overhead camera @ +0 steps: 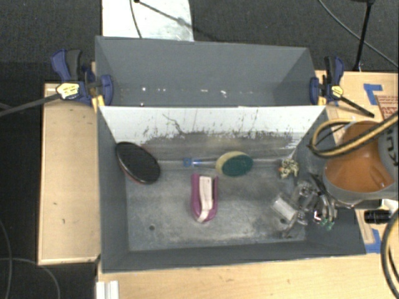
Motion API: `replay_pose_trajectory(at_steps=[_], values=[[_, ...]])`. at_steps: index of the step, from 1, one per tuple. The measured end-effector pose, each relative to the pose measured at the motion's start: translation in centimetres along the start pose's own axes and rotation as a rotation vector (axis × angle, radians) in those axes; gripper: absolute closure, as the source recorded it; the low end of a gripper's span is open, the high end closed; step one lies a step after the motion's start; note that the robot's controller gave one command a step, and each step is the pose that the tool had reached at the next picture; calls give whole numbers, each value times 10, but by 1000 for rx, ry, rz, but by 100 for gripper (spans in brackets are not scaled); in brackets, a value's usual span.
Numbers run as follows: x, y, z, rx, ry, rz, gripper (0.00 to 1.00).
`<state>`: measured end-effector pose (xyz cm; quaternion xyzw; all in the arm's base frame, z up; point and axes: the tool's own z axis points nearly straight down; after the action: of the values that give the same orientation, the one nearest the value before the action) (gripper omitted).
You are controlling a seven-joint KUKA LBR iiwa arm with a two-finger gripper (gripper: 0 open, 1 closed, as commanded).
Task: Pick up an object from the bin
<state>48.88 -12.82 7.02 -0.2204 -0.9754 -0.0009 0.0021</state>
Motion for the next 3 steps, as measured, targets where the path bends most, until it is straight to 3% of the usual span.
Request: replay_pose_trajectory(at_steps=[1, 2, 3], values=[[0, 0, 0, 1, 0, -4, 100], [0, 0, -6, 1, -6, -9, 100], [-1, 0, -33, 0, -9, -15, 100]])
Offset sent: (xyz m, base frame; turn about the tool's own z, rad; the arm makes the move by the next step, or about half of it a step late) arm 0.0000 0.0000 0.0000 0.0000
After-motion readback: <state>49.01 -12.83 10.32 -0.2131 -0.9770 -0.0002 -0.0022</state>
